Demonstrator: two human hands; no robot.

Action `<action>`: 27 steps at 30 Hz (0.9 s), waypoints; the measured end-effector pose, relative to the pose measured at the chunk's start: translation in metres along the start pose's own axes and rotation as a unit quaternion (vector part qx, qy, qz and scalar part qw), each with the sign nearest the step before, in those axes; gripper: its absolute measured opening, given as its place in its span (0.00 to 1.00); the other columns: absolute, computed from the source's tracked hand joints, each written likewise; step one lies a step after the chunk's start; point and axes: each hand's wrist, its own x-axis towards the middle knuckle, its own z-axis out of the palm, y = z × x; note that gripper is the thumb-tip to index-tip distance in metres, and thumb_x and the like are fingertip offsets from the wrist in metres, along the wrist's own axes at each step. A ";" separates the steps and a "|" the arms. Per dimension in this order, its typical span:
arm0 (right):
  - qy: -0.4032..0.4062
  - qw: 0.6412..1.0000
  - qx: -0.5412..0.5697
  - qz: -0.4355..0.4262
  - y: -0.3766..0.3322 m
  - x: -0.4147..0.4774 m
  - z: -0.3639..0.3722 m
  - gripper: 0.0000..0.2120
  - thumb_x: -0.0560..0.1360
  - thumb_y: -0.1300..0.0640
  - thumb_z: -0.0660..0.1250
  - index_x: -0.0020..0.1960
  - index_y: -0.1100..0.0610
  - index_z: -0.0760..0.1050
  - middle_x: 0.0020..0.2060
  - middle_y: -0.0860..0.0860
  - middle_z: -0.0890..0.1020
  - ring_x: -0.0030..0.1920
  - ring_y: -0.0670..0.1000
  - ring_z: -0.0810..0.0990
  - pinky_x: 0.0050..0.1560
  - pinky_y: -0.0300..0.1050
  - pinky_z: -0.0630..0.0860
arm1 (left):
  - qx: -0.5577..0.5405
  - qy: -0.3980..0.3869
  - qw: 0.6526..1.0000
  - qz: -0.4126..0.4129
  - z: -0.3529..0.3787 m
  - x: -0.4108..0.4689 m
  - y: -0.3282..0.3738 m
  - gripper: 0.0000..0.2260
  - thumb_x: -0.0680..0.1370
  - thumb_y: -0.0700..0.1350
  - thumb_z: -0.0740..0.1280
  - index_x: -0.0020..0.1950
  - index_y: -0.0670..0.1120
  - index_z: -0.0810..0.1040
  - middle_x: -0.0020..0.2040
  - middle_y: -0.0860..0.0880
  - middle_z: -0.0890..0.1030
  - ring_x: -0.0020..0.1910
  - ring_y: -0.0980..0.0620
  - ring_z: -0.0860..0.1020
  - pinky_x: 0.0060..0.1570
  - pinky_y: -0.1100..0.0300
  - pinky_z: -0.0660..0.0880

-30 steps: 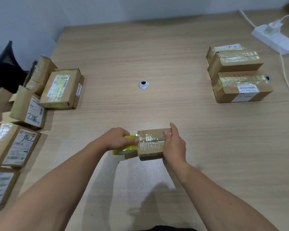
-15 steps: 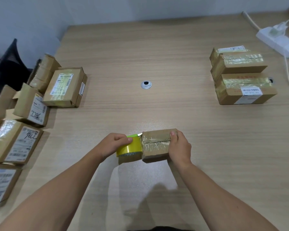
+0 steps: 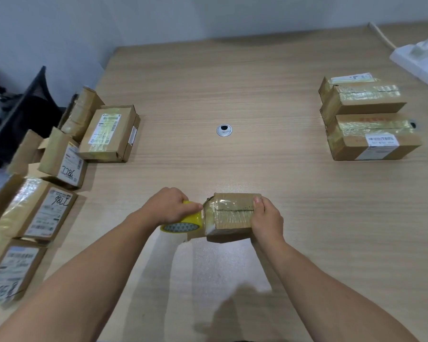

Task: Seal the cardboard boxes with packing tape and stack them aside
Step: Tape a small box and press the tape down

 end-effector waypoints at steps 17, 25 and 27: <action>-0.039 0.969 0.218 0.110 0.022 0.018 -0.006 0.16 0.85 0.48 0.57 0.51 0.49 0.83 0.49 0.53 0.85 0.51 0.54 0.84 0.57 0.55 0.82 | -0.265 0.002 0.964 0.012 -0.003 -0.009 0.037 0.18 0.64 0.62 0.67 0.41 0.47 0.78 0.39 0.52 0.78 0.40 0.53 0.75 0.41 0.55 0.68; -0.048 0.967 0.225 0.106 0.025 0.022 -0.008 0.16 0.85 0.48 0.57 0.50 0.46 0.83 0.47 0.51 0.86 0.50 0.54 0.84 0.51 0.51 0.81 | -0.325 -0.043 0.944 0.047 -0.010 -0.013 -0.004 0.25 0.66 0.63 0.71 0.35 0.40 0.74 0.33 0.46 0.67 0.34 0.52 0.68 0.37 0.57 0.63; -0.049 0.970 0.218 0.096 0.024 0.023 -0.006 0.16 0.85 0.47 0.57 0.50 0.45 0.83 0.47 0.51 0.86 0.50 0.54 0.84 0.51 0.52 0.81 | -0.310 -0.032 0.949 0.041 -0.010 -0.011 -0.006 0.27 0.66 0.65 0.70 0.34 0.40 0.73 0.32 0.47 0.68 0.33 0.51 0.69 0.36 0.57 0.64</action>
